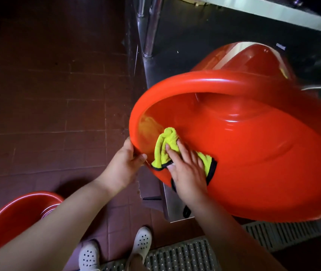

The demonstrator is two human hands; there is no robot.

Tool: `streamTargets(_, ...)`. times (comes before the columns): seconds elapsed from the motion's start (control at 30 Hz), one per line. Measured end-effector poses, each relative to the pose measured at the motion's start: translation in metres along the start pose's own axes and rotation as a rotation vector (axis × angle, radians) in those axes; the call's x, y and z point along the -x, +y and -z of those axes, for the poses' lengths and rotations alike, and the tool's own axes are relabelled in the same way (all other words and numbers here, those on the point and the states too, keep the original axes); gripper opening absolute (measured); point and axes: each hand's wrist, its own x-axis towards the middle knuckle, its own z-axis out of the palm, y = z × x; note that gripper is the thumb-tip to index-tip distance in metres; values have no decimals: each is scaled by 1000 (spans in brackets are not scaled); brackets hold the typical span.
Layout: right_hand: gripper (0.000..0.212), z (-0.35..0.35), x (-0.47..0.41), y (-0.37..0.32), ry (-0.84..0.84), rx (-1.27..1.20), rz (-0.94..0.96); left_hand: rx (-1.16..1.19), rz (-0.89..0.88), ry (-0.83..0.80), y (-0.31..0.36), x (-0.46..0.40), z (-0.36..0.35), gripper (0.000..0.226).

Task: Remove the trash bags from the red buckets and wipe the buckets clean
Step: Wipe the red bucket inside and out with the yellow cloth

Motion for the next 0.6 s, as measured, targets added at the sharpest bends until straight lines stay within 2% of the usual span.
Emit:
streamTargets(0.13, 47, 1, -54, 25, -12, 1, -125, -228, -129, 6, 24, -1, 15, 29)
streamTargets(0.17, 47, 2, -70, 34, -28, 19, -173, -276, -172, 26, 32, -3, 19, 21)
streamTargets(0.23, 46, 6, -98, 54, -45, 61, -257, -346, -247, 86, 46, -7, 26, 24)
streamTargets(0.37, 44, 5, -128, 85, -89, 111, -331, -333, -326, 153, 56, -5, 24, 31)
streamTargets(0.5, 45, 7, -131, 82, -129, 91, -361, -162, -140, 18, 12, 4, 7, 28)
streamTargets(0.6, 46, 4, -119, 63, -96, -10, -425, -59, -28, -52, -16, 9, -6, 29)
